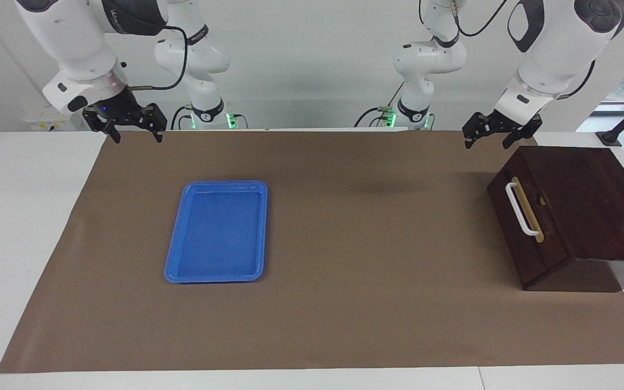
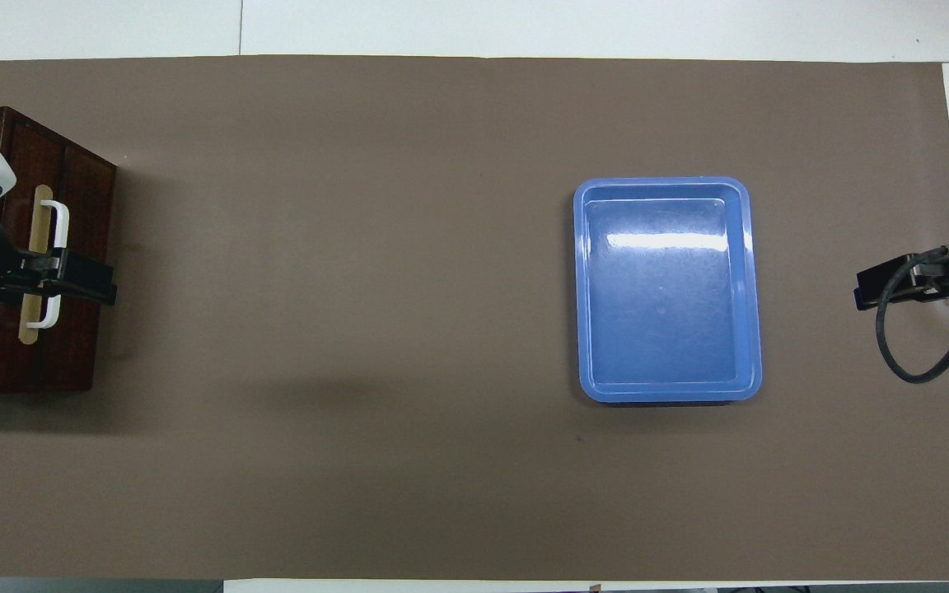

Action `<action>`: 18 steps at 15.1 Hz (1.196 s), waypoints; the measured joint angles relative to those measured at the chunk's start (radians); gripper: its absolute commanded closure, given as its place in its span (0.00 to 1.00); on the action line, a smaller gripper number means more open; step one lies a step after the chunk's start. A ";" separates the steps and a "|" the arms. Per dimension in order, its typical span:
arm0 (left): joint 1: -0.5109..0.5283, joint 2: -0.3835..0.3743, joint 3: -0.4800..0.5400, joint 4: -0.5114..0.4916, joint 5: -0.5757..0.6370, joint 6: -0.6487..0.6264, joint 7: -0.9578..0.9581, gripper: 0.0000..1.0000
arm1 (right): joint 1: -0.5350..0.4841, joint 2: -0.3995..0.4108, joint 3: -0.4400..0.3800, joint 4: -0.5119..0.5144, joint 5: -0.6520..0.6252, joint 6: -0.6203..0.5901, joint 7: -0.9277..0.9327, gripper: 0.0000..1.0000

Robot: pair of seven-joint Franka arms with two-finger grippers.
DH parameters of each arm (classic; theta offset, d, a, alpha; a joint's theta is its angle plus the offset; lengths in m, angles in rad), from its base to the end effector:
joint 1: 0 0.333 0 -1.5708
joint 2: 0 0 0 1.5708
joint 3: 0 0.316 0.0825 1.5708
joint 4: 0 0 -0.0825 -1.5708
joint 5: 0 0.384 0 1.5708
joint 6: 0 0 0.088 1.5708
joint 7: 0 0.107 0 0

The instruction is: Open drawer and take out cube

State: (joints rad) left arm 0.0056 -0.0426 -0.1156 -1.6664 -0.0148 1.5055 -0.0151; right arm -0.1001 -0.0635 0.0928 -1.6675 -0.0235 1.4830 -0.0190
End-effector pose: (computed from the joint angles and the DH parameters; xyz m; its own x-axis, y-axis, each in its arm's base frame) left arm 0.5281 -0.0613 0.5975 0.9885 -0.0943 -0.1184 -0.0940 -0.9955 0.0081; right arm 0.5233 -0.0050 0.6064 0.9926 0.0088 -0.1215 0.0122 -0.9996 0.0271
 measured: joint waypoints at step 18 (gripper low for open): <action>-0.027 0.002 -0.002 -0.082 0.216 0.156 0.017 0.00 | 0.000 0.000 0.000 0.000 0.000 0.000 0.000 0.00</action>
State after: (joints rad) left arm -0.0218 -0.0409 -0.1174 -1.7481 0.2008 1.6618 0.0017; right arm -0.1001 -0.0635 0.0928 -1.6675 -0.0235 1.4830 -0.0190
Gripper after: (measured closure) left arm 0.000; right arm 0.000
